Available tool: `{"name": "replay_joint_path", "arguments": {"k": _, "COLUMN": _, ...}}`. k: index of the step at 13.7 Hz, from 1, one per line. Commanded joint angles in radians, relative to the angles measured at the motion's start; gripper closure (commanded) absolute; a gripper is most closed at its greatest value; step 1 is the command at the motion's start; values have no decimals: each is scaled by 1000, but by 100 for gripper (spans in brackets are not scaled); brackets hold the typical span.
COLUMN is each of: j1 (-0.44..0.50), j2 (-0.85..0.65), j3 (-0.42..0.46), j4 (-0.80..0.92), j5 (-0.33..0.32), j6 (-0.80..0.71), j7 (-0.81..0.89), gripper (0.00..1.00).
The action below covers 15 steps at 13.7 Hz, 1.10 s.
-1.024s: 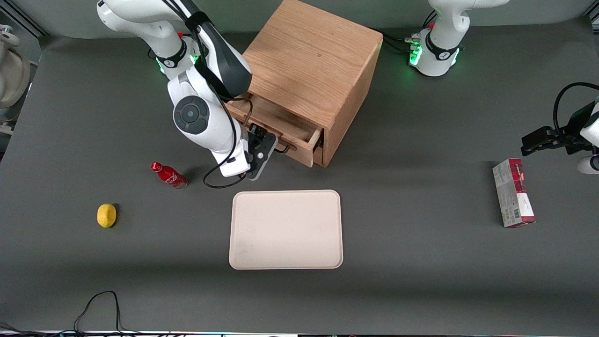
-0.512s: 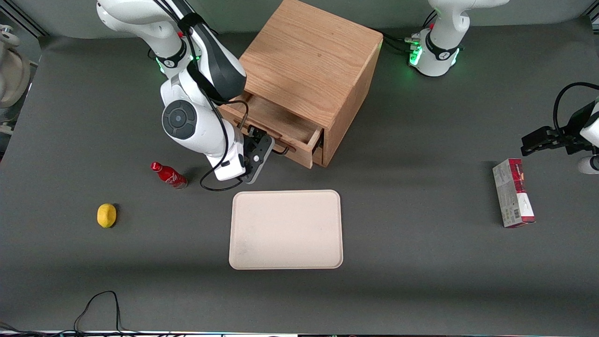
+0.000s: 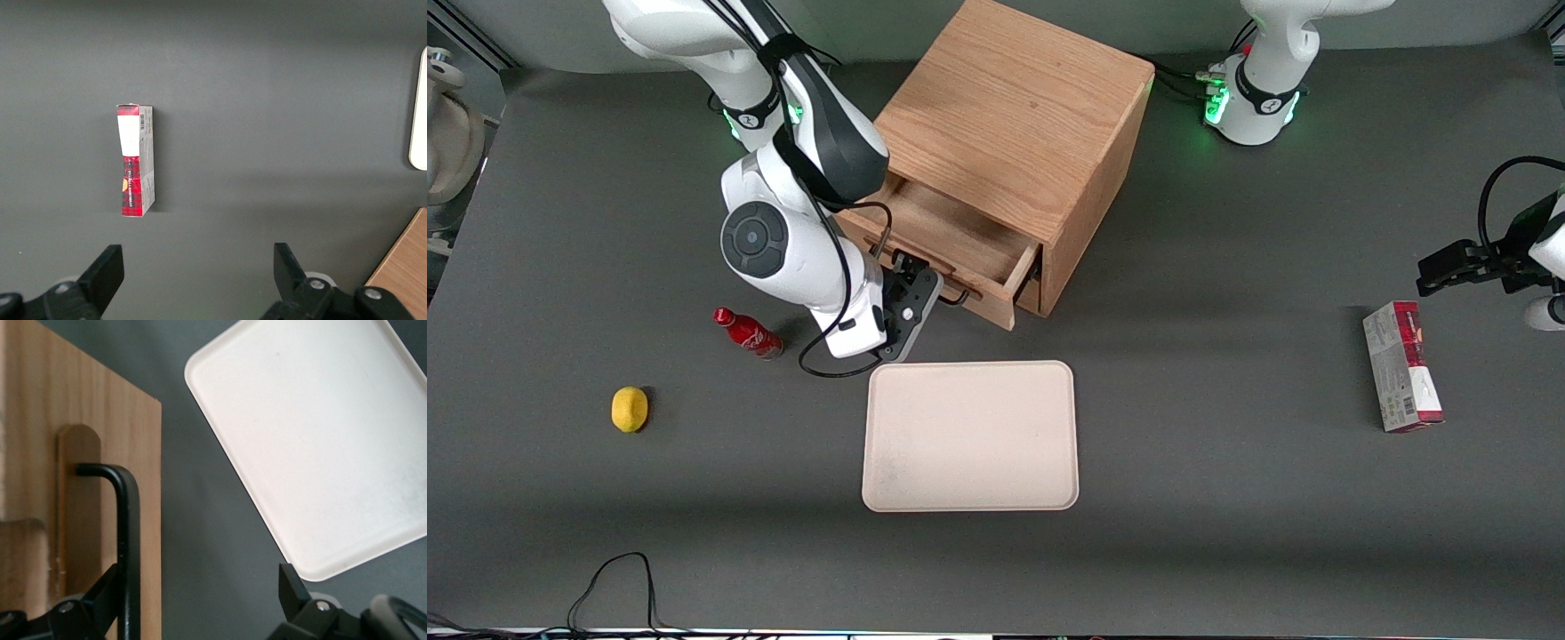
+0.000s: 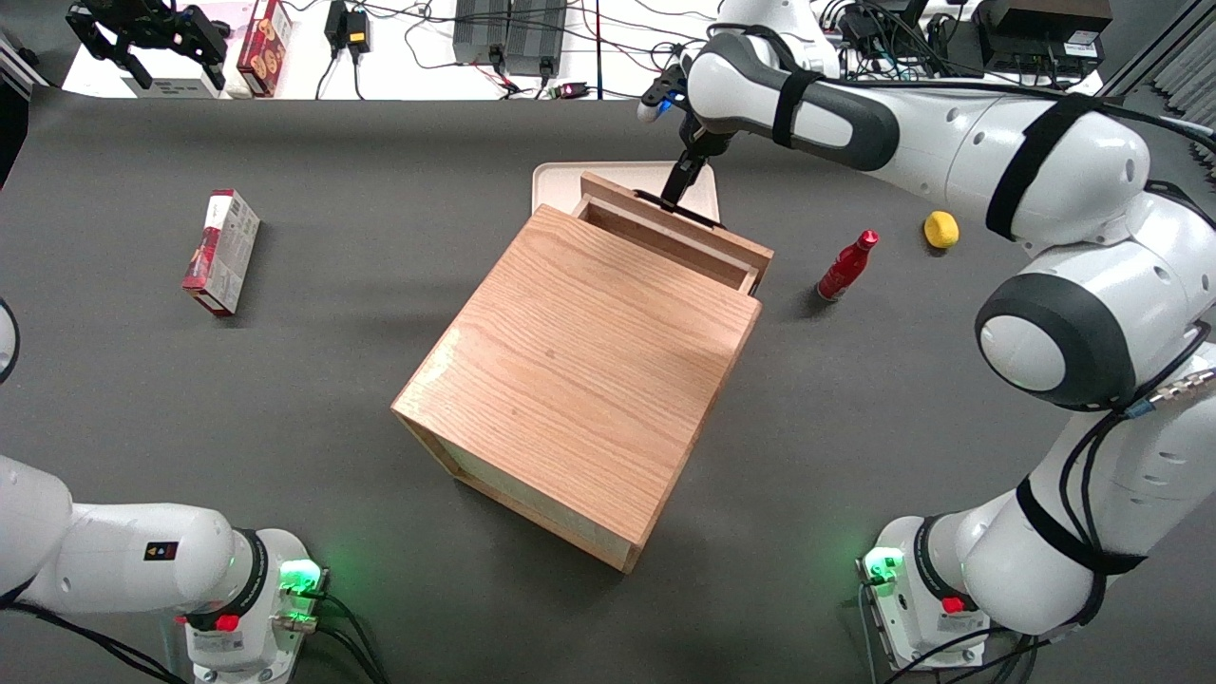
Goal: Open upper drawer
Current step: 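Pull the handle outward with the right gripper, sliding the drawer open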
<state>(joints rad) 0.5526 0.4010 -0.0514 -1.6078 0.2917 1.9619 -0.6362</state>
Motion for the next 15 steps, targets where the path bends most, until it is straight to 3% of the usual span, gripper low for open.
{"name": "replay_joint_path", "arguments": {"k": 1, "j1": -29, "j2": 38, "j3": -1, "j4": 36, "j5": -23, "j6": -17, "j7": -27, "gripper": 0}}
{"name": "replay_joint_path", "arguments": {"k": 10, "j1": -59, "j2": 61, "j3": -18, "j4": 111, "j5": -29, "j6": -83, "j7": 9, "gripper": 0}}
{"name": "replay_joint_path", "arguments": {"k": 15, "j1": -57, "j2": 121, "j3": -25, "j4": 209, "j5": -108, "j6": -126, "j7": 33, "gripper": 0}}
